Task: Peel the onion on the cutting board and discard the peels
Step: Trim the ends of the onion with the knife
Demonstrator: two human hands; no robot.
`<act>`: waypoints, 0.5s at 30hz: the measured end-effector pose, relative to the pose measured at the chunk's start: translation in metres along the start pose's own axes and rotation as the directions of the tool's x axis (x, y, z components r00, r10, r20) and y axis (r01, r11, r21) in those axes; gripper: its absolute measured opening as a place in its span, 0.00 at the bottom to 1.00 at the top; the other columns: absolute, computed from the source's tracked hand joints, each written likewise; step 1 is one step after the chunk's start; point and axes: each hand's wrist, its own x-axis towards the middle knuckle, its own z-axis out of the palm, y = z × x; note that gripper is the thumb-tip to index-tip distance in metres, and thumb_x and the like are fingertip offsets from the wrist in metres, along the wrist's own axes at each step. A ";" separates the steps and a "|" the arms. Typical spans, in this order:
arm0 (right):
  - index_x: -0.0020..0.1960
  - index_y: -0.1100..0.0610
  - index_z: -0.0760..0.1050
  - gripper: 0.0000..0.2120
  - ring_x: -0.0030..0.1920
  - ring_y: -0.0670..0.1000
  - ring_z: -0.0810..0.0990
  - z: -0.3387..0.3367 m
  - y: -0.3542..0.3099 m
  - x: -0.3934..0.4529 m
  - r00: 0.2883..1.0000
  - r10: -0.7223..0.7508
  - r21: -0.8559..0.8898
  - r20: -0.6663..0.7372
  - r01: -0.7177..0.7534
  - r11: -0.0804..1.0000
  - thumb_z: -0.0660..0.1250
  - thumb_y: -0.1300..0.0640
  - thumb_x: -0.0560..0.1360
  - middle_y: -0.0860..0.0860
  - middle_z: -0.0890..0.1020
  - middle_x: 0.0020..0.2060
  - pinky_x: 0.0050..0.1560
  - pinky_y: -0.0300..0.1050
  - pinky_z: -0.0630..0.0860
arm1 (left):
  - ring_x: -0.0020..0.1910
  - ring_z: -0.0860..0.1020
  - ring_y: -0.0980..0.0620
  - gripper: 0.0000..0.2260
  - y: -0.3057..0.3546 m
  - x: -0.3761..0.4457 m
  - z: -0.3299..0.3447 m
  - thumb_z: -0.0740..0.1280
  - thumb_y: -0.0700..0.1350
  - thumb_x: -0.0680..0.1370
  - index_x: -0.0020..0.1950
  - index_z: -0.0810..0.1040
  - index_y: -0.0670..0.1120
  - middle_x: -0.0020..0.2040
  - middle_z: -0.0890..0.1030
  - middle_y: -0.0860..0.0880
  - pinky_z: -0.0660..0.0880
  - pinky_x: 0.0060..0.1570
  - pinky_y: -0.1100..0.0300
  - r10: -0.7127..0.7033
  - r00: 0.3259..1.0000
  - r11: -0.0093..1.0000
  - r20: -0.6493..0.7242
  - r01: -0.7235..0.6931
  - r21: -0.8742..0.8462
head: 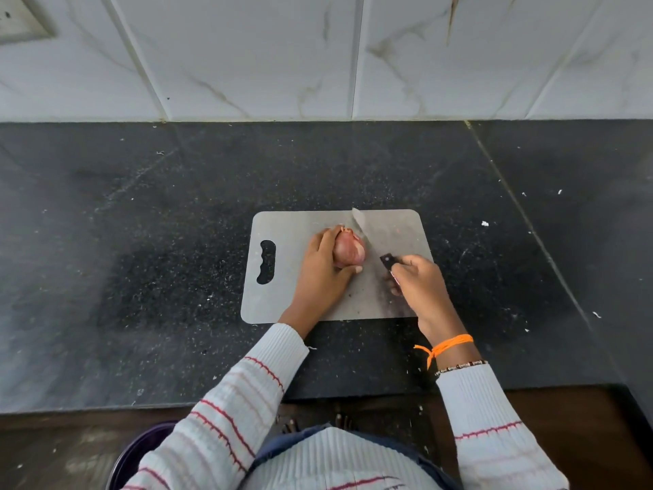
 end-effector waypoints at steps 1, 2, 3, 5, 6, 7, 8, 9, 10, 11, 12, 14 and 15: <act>0.49 0.58 0.76 0.08 0.35 0.48 0.77 -0.001 -0.001 0.000 0.998 0.050 0.074 0.035 -0.052 0.996 0.58 0.62 0.78 0.52 0.81 0.37 0.36 0.42 0.77 | 0.62 0.69 0.49 0.31 0.001 0.001 0.001 0.75 0.40 0.68 0.69 0.67 0.44 0.65 0.69 0.45 0.62 0.59 0.69 0.004 1.000 1.000 -0.003 -0.004 -0.012; 0.47 0.58 0.76 0.10 0.32 0.48 0.75 -0.001 -0.002 0.000 0.993 0.093 0.159 0.067 -0.102 0.982 0.56 0.63 0.78 0.53 0.80 0.35 0.32 0.39 0.74 | 0.62 0.70 0.49 0.31 0.003 0.003 0.001 0.75 0.40 0.68 0.69 0.67 0.44 0.65 0.70 0.45 0.62 0.59 0.69 0.004 1.000 1.000 -0.008 -0.004 -0.017; 0.47 0.59 0.75 0.12 0.31 0.47 0.74 0.000 -0.003 0.000 0.988 0.123 0.241 0.097 -0.144 0.960 0.54 0.64 0.79 0.53 0.79 0.33 0.28 0.36 0.73 | 0.62 0.70 0.50 0.32 0.004 0.004 0.002 0.75 0.40 0.68 0.69 0.67 0.45 0.65 0.70 0.46 0.64 0.58 0.68 -0.001 1.000 1.000 -0.014 0.000 -0.029; 0.50 0.61 0.74 0.13 0.28 0.47 0.73 0.002 -0.002 0.001 0.976 0.163 0.365 0.146 -0.206 0.908 0.51 0.66 0.78 0.54 0.77 0.32 0.24 0.34 0.71 | 0.59 0.70 0.52 0.33 0.007 0.006 0.002 0.75 0.39 0.67 0.68 0.65 0.46 0.63 0.72 0.47 0.66 0.55 0.66 -0.038 0.999 0.996 -0.028 0.036 -0.078; 0.51 0.61 0.74 0.13 0.25 0.47 0.73 0.002 -0.001 0.001 0.971 0.180 0.398 0.158 -0.229 0.888 0.51 0.66 0.78 0.54 0.76 0.31 0.23 0.34 0.70 | 0.58 0.71 0.52 0.33 0.008 0.007 0.001 0.75 0.39 0.66 0.67 0.65 0.46 0.61 0.73 0.47 0.66 0.53 0.67 -0.053 0.998 0.995 -0.029 0.050 -0.085; 0.50 0.60 0.74 0.12 0.22 0.46 0.72 0.002 -0.001 0.001 0.967 0.193 0.413 0.165 -0.245 0.877 0.52 0.65 0.79 0.54 0.75 0.30 0.21 0.34 0.69 | 0.57 0.71 0.51 0.33 0.007 0.008 0.000 0.75 0.39 0.65 0.66 0.64 0.46 0.60 0.73 0.47 0.66 0.50 0.67 -0.052 0.998 0.996 -0.032 0.049 -0.068; 0.49 0.59 0.74 0.11 0.20 0.44 0.70 0.002 0.000 0.000 0.966 0.195 0.414 0.172 -0.250 0.875 0.53 0.64 0.79 0.53 0.75 0.29 0.20 0.34 0.67 | 0.56 0.71 0.50 0.32 0.006 0.008 -0.001 0.75 0.40 0.65 0.64 0.64 0.45 0.58 0.74 0.47 0.65 0.48 0.68 -0.039 0.999 0.999 -0.034 0.038 -0.030; 0.47 0.57 0.73 0.10 0.19 0.44 0.69 0.001 0.000 -0.002 0.967 0.180 0.403 0.182 -0.240 0.883 0.53 0.62 0.80 0.53 0.74 0.29 0.19 0.34 0.65 | 0.54 0.70 0.49 0.31 0.005 0.009 -0.004 0.75 0.41 0.65 0.63 0.65 0.45 0.57 0.74 0.47 0.64 0.45 0.68 -0.020 0.999 1.000 -0.035 0.021 0.012; 0.46 0.56 0.72 0.09 0.19 0.43 0.67 0.000 -0.001 -0.004 0.969 0.152 0.385 0.194 -0.218 0.897 0.54 0.60 0.80 0.53 0.73 0.29 0.19 0.34 0.63 | 0.53 0.70 0.49 0.30 0.004 0.009 -0.007 0.76 0.42 0.65 0.63 0.65 0.45 0.56 0.74 0.47 0.64 0.44 0.67 -0.001 0.999 0.999 -0.035 0.003 0.052; 0.45 0.56 0.71 0.08 0.19 0.42 0.66 -0.001 -0.001 -0.007 0.971 0.119 0.365 0.209 -0.190 0.911 0.55 0.59 0.80 0.52 0.72 0.30 0.19 0.34 0.61 | 0.52 0.70 0.48 0.30 0.003 0.010 -0.011 0.76 0.43 0.64 0.62 0.66 0.45 0.55 0.74 0.47 0.65 0.45 0.65 0.013 0.999 0.997 -0.029 -0.011 0.082; 0.45 0.56 0.71 0.07 0.19 0.42 0.65 -0.003 -0.002 -0.010 0.970 0.090 0.348 0.227 -0.167 0.923 0.56 0.59 0.80 0.52 0.72 0.30 0.19 0.34 0.60 | 0.52 0.70 0.47 0.31 0.002 0.010 -0.015 0.76 0.43 0.64 0.62 0.66 0.45 0.54 0.74 0.48 0.67 0.46 0.62 0.021 1.000 0.994 -0.016 -0.019 0.107; 0.47 0.57 0.72 0.07 0.20 0.42 0.63 -0.004 -0.001 -0.015 0.961 0.054 0.330 0.273 -0.146 0.933 0.56 0.59 0.81 0.53 0.71 0.30 0.20 0.33 0.60 | 0.53 0.70 0.47 0.31 -0.001 0.009 -0.021 0.76 0.43 0.63 0.63 0.66 0.45 0.53 0.73 0.50 0.68 0.48 0.60 0.031 0.999 0.990 0.018 -0.033 0.139; 0.48 0.58 0.72 0.08 0.19 0.41 0.63 -0.005 -0.001 -0.018 0.954 0.044 0.330 0.298 -0.146 0.932 0.55 0.59 0.81 0.53 0.72 0.30 0.20 0.33 0.59 | 0.53 0.69 0.48 0.32 -0.002 0.008 -0.023 0.75 0.43 0.63 0.63 0.66 0.45 0.53 0.72 0.51 0.68 0.49 0.60 0.042 0.999 0.988 0.030 -0.046 0.144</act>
